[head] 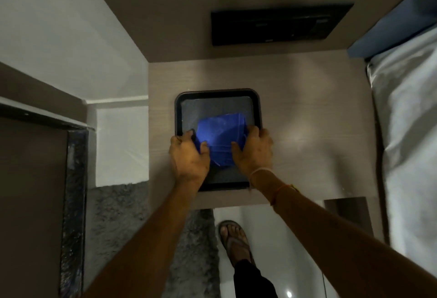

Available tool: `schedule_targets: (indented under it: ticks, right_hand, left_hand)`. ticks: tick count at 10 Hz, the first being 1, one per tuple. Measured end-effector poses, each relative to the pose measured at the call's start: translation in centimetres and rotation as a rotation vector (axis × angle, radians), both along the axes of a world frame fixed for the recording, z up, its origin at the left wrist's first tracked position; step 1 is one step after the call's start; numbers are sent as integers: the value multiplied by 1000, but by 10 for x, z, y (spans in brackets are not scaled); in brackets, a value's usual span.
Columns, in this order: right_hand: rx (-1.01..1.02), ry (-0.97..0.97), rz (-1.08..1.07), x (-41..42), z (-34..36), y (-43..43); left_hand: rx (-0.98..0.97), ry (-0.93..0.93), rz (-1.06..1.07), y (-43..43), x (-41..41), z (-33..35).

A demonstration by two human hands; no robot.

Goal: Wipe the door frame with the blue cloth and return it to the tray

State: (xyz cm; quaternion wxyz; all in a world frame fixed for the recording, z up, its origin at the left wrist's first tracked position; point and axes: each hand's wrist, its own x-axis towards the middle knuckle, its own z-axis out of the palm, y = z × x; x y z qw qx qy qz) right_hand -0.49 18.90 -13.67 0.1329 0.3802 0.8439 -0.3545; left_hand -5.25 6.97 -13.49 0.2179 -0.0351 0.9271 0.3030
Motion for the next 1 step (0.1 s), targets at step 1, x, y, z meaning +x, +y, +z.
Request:
schedule_targets:
  ticks: [1]
  right_hand:
    - [136, -26, 87, 8, 29, -9]
  left_hand:
    - [-12, 104, -13, -19, 11, 33]
